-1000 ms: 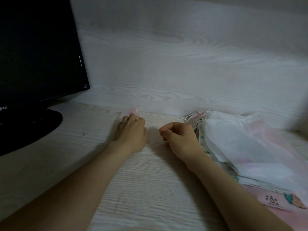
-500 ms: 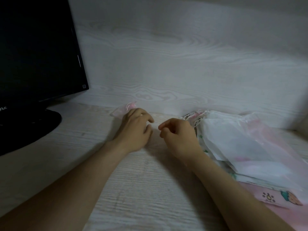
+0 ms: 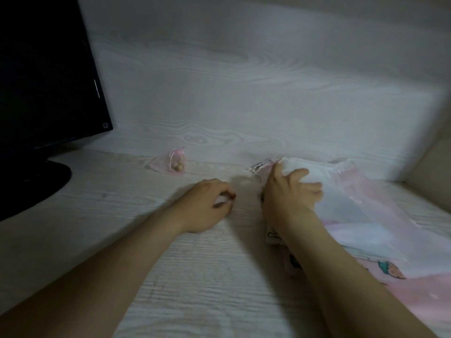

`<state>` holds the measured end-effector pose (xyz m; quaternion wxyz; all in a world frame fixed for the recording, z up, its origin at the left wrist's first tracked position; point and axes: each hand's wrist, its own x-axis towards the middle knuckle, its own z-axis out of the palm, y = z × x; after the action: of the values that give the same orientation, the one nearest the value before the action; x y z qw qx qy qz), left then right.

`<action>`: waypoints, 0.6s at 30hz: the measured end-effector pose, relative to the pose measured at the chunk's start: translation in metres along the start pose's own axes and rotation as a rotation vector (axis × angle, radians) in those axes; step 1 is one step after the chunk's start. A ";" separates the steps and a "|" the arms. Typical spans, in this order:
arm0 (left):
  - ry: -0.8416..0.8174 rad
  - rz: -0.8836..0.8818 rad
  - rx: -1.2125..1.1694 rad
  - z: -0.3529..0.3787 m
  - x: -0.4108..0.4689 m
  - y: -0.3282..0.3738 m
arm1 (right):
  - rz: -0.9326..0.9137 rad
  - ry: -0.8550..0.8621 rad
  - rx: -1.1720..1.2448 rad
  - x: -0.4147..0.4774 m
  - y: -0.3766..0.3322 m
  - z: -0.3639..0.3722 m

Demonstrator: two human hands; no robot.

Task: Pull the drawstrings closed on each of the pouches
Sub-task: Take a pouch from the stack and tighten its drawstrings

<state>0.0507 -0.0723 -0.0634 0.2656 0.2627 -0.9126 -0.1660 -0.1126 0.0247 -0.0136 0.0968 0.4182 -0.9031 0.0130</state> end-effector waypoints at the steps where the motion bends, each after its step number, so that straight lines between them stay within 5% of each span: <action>1: 0.009 0.003 -0.003 0.001 0.001 -0.002 | -0.024 -0.029 0.024 0.003 0.002 0.001; 12: 0.045 0.000 -0.069 0.001 0.001 0.002 | -0.133 0.231 0.077 -0.006 0.001 -0.008; 18: 0.291 -0.074 -0.176 -0.001 0.005 -0.003 | -0.341 0.493 0.126 -0.020 -0.008 -0.029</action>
<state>0.0487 -0.0776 -0.0612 0.4106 0.2929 -0.8363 -0.2151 -0.0897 0.0377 0.0105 0.2876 0.5533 -0.7665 0.1534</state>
